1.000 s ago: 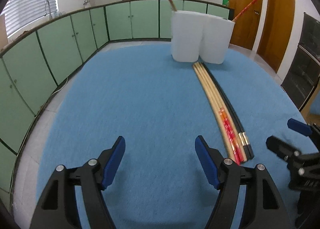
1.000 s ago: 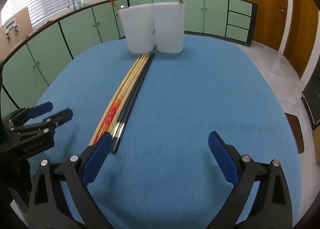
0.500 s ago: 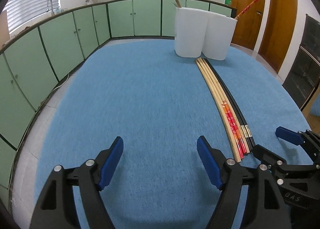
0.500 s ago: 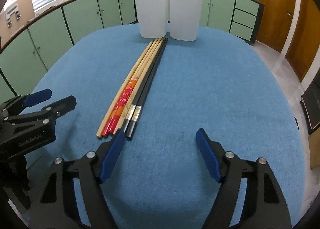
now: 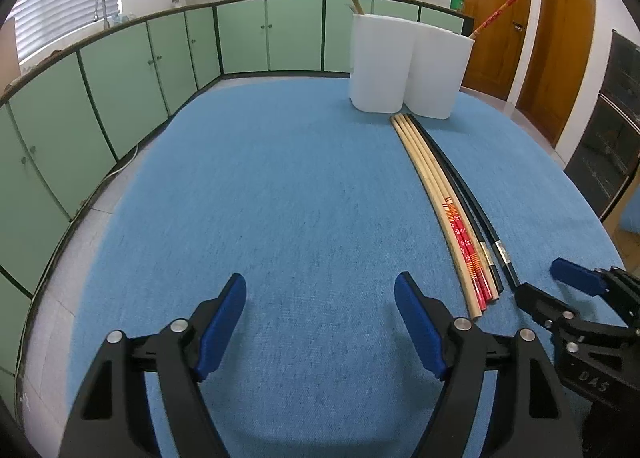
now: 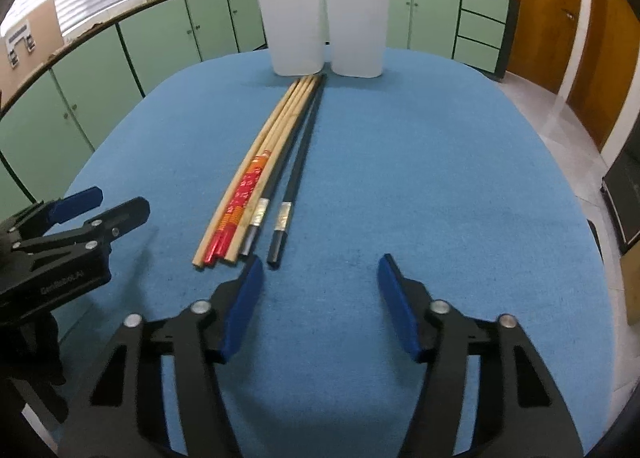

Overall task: Organize utensils
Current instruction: 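Return to the chopsticks and grasp a black chopstick with the right tool, then grasp a wooden chopstick with the left tool while the right tool holds the black one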

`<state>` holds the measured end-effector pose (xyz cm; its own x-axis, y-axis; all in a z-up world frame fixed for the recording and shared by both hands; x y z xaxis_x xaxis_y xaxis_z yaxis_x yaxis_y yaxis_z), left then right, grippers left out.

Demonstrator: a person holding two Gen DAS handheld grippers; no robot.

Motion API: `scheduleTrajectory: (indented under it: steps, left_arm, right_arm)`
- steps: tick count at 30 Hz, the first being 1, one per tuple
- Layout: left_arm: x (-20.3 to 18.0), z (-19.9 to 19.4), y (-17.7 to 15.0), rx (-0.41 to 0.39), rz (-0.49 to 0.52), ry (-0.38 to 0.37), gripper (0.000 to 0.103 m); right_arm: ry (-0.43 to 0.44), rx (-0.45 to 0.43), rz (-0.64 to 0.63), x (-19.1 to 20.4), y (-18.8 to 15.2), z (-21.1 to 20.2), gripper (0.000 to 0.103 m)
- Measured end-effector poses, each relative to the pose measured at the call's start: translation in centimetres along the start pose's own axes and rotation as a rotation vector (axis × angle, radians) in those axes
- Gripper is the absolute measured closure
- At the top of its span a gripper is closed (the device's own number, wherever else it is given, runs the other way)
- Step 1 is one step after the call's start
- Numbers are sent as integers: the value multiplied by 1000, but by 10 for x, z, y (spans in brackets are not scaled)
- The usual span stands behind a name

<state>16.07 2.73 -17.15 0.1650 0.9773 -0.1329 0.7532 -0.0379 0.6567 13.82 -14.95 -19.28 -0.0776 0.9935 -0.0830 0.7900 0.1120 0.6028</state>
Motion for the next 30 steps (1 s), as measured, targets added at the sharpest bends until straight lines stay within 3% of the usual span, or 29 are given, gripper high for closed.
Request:
scheduleTrajectory:
  steps: [7,9,11,24,30]
  left_arm:
    - [-1,-1,-2,3,3,0,28]
    - [-2,-1,-3,3,2,-4,28]
    - [-5,0,-3,5,1,-13,28]
    - [-40,6,-9,38,27,-117,28]
    - [-48,13,-9,60,50,-106,28]
  right_arm:
    - [-3,-2,-22,10,4,3,68]
    - [5,-8,-29,11,3,2,90]
    - [24,-9,-31,13,2,1,96]
    - [-48,-10,57,-40,-6,-3,96]
    - [-39,-10,64,-45,-7,-2,96]
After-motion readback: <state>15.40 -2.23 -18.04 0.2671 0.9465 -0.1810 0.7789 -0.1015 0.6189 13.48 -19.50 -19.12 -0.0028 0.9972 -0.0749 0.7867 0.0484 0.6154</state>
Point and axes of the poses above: each gripper's, at about its wrist camera, not at the fingertips, and z roughly the way its jaws point, x to its left, y to its top, the point moved 3 cm from there along z, roughly the way its jaws point, and after that the axes turned 9 degrees about -y, right-handed, at the moved point
